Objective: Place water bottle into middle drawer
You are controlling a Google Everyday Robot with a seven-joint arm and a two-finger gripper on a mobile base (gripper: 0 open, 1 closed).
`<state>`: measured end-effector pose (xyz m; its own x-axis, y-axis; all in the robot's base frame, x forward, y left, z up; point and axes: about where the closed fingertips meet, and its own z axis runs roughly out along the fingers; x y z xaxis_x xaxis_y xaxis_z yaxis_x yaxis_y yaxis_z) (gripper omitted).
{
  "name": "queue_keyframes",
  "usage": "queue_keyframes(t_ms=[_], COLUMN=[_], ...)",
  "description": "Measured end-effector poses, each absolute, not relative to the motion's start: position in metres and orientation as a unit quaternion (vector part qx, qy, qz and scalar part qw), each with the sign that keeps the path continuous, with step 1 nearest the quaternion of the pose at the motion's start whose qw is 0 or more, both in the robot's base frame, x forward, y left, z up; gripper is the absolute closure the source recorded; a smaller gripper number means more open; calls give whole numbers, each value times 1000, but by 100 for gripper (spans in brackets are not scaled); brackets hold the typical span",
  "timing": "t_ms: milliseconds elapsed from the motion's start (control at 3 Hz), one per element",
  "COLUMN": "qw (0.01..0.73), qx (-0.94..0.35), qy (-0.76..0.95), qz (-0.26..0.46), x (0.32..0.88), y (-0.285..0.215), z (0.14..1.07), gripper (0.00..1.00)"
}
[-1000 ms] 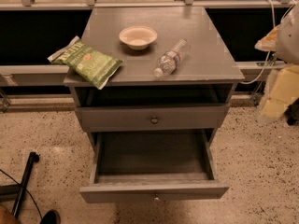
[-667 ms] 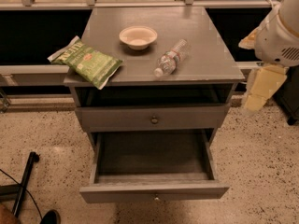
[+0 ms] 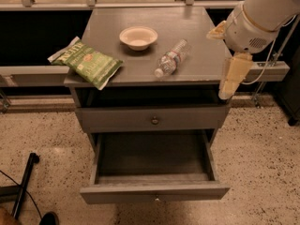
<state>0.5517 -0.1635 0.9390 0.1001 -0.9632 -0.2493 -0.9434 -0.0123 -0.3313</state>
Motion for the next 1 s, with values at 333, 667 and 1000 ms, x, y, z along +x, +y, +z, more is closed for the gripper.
queue_keyframes(t_ms=[333,667,1000], qw=[211,198,173], qx=[-721,-797,-862], qy=[660,571,476], qz=[-20,2,10], x=[559,572,570], y=[-154,-117,-101], z=[935,936,941], gripper=[0,0,0])
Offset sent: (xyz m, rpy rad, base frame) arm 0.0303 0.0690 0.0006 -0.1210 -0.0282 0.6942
